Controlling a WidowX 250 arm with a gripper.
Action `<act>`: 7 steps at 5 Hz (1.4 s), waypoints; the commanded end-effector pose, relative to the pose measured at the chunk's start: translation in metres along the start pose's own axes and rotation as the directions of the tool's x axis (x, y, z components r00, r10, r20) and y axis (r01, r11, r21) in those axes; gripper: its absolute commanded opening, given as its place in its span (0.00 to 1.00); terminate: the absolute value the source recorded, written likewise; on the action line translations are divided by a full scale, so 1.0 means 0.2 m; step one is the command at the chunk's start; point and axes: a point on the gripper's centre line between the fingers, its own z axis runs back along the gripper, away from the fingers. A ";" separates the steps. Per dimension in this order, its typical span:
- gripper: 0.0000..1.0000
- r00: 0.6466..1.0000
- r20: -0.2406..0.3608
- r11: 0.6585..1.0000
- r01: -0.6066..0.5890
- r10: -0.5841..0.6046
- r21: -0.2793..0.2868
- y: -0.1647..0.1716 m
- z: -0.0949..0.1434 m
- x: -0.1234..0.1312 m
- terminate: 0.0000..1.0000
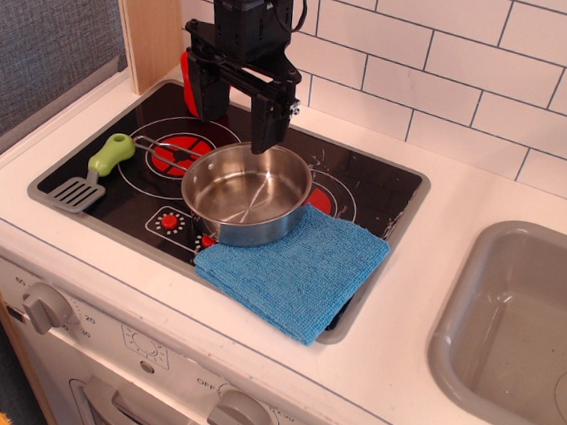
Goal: Place the green spatula behind the blue towel
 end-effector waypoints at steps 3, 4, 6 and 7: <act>1.00 0.991 0.008 0.991 -0.135 0.135 -0.016 0.13 -0.01 -0.15 0.00; 1.00 0.978 0.002 0.978 -0.208 0.208 0.013 0.27 -0.01 -0.29 0.00; 1.00 0.967 0.003 0.962 -0.256 0.257 0.101 0.50 -0.05 -0.40 0.00; 1.00 0.969 -0.022 0.960 -0.242 0.247 0.141 0.53 -0.08 -0.43 0.00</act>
